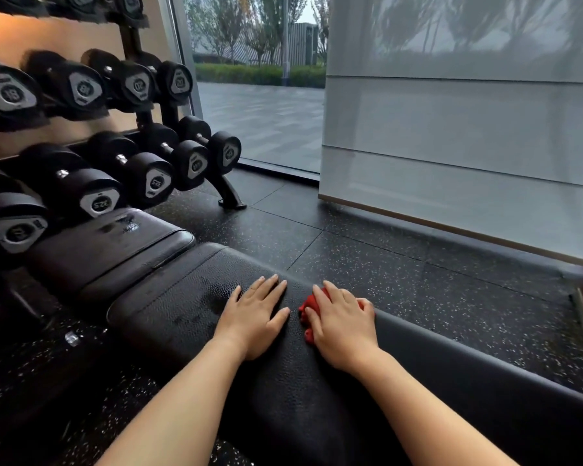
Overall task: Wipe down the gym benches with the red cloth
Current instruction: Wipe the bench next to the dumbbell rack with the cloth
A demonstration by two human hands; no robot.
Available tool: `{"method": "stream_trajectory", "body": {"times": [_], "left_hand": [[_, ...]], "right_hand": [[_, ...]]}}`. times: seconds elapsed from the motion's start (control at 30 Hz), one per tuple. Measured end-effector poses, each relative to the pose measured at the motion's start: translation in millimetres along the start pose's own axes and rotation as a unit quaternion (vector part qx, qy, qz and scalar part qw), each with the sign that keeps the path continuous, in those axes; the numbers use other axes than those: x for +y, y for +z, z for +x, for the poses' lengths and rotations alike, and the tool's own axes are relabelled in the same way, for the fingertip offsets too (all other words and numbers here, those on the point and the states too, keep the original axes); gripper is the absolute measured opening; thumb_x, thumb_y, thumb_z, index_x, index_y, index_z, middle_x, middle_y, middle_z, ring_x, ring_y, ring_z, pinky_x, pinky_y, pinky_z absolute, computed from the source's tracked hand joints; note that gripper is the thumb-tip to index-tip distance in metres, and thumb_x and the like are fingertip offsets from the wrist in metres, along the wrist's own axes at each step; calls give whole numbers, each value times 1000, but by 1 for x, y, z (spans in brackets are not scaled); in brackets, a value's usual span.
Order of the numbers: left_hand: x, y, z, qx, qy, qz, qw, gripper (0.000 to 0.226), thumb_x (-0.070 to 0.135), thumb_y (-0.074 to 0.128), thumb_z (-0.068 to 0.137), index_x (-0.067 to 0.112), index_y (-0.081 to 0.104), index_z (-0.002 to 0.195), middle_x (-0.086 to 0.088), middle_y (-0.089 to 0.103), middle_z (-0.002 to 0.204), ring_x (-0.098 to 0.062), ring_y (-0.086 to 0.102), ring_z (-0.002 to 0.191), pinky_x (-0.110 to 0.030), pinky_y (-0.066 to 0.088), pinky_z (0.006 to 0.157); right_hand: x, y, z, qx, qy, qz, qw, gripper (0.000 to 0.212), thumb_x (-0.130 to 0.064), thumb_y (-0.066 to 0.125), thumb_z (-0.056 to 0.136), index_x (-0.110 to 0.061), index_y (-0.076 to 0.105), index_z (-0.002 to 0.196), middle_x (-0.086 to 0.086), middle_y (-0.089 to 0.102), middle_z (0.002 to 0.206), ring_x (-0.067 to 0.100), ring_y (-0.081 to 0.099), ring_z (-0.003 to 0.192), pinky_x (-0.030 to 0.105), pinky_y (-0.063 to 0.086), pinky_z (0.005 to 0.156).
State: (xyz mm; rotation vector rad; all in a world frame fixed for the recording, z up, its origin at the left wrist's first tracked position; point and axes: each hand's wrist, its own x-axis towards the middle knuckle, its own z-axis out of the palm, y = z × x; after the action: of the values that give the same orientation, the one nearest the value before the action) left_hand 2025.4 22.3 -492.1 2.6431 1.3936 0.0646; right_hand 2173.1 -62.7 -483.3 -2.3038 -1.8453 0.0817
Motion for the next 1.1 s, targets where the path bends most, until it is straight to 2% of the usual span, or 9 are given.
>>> {"method": "stream_trajectory", "body": {"times": [0.27,0.5,0.6,0.73,1.1], "left_hand": [[-3,3,2,13,7,-6,1000,59,50,26,98,34,6,151,14,-1,159,-5,-5,145,-40,-2,119],[-3,4,0,18,13,-3,1000,59,50,25,98,32,7,151,12,0,159,-6,-5,145,-39,-2,119],[-3,3,-2,21,14,0,1000,59,49,24,98,31,6,151,12,-1,159,-6,-5,146,-38,-3,118],[-3,3,-3,18,17,0,1000,59,49,24,98,31,5,151,12,-2,159,-6,-6,145,-38,-3,118],[-3,3,-3,17,18,-9,1000,59,49,25,98,30,7,151,11,0,159,-7,-4,146,-39,-2,119]], "right_hand": [[-9,2,46,-9,46,12,999,47,-46,26,99,-23,37,139,-1,39,146,23,37,132,44,24,104],[-7,4,18,11,12,-10,1000,51,-47,25,100,-26,26,147,-3,24,154,19,27,137,42,18,107],[-8,6,5,13,10,-17,1000,59,-50,15,95,-27,23,148,-4,18,157,15,21,140,40,15,109],[-10,5,11,14,24,-14,1000,52,-47,26,99,-27,25,147,-5,21,155,16,23,139,42,17,108],[-12,3,35,-1,45,-3,999,50,-46,26,100,-27,30,146,-4,30,152,20,31,136,44,20,106]]}}
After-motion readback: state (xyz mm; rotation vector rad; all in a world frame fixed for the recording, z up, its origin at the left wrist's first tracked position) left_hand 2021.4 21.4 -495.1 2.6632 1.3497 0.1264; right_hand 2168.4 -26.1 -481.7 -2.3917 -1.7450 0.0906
